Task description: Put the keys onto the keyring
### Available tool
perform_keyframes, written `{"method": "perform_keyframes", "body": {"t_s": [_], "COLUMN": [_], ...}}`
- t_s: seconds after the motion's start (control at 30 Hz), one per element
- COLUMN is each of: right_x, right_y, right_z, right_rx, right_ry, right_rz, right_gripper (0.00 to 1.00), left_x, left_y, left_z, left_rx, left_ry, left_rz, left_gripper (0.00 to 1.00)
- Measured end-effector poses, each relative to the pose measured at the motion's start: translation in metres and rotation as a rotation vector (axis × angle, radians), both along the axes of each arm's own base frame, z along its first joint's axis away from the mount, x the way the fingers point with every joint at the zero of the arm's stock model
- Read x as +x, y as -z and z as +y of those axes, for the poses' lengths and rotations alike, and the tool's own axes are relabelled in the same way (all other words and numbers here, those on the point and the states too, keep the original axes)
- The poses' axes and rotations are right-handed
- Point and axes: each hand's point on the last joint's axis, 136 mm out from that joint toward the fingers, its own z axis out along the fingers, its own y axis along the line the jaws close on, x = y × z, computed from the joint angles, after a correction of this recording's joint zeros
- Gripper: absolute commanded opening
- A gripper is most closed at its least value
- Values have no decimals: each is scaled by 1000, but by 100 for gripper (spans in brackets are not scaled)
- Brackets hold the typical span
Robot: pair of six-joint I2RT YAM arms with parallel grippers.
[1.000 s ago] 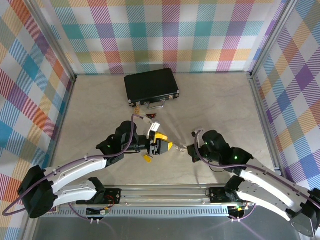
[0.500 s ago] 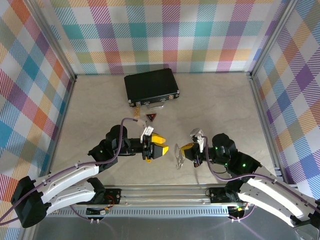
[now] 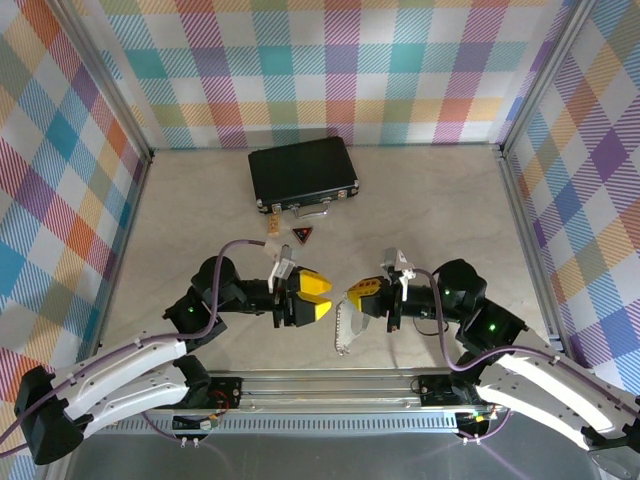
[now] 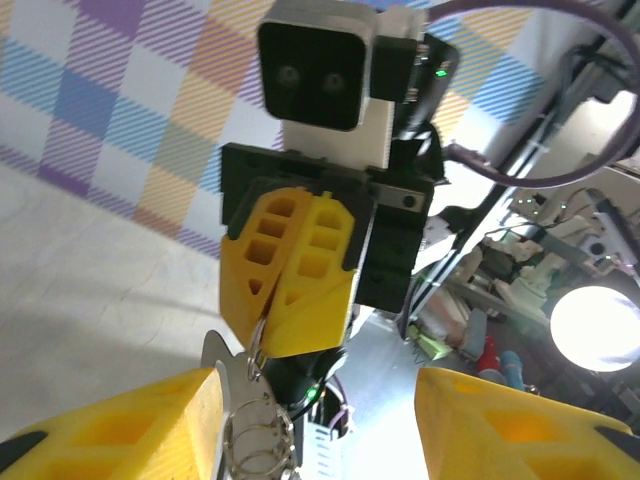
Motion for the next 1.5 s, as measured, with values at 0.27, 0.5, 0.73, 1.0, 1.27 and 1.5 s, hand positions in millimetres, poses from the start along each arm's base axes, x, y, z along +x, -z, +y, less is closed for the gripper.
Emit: {"method": "perform_keyframes", "body": {"t_s": [0.27,0.5,0.73,1.0,1.27,1.5], "right_x": [-13,-19,-23,-23,-23,-20], "right_y": [-29,-27,-33,-40,-42,-44], "right_z": [12,20,22,22,22,21], "right_rx": [112,110,129,154,162,166], "right_ry": [-97,-138,-153,-151,-145,-125], "right_rz": [-21,-15,-30,-52,-58,-60], "right_gripper": [0,0,0,0,0,0], "left_x": [-8,-7,-6,-6,-7,-9], "left_y": [-20,-22,-21,-24,-23,-24], "left_z": [5,3,2,1,-3,-3], "left_rx": [-52,-53,-51,-64,-66,-74], "left_ry": [20,17,13,15,26,34], "left_rz": [-48,-76,-90,-101,-103,-113], "left_gripper": [45,36,33,31,19,0]}}
